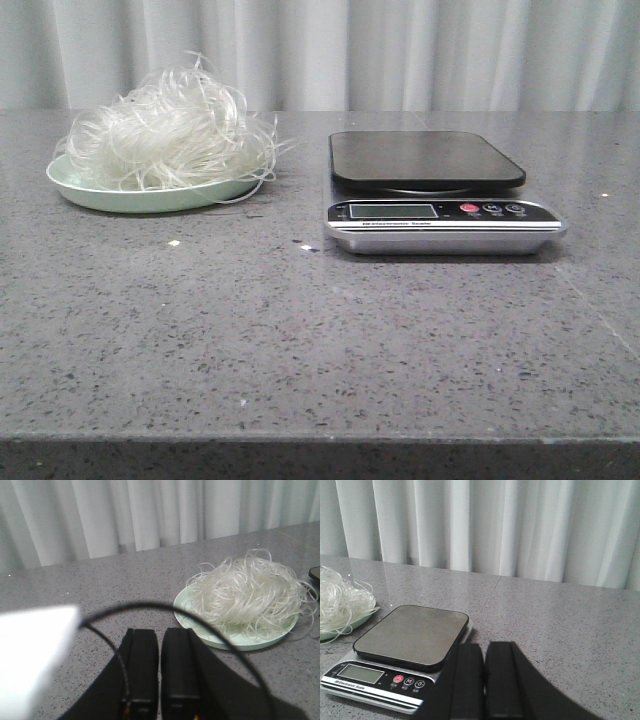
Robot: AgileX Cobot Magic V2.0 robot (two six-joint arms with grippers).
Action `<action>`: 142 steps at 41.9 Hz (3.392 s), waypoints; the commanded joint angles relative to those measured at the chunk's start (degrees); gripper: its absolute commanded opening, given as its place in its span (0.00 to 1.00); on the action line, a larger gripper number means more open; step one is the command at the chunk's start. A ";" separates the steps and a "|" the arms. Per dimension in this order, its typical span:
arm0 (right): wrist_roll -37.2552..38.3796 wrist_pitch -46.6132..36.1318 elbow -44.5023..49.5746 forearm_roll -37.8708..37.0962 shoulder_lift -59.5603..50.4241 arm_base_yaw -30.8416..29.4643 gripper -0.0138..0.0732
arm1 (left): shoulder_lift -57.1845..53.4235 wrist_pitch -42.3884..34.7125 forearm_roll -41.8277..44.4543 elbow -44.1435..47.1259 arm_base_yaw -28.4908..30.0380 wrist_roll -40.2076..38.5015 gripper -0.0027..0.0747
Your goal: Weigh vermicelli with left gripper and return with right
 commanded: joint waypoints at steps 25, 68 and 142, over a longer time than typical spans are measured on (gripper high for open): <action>-0.03 -4.33 -1.55 -0.06 0.38 -0.24 0.33 | -2.47 -6.04 -0.77 1.26 2.71 -0.69 0.21; -0.03 -4.20 -1.55 -0.06 0.47 -0.24 0.33 | -22.37 -14.19 -1.91 24.12 7.45 -0.69 0.21; 15.45 -9.84 12.23 -14.40 -10.40 -14.81 0.33 | -22.26 -14.19 -1.91 24.12 7.45 -0.69 0.21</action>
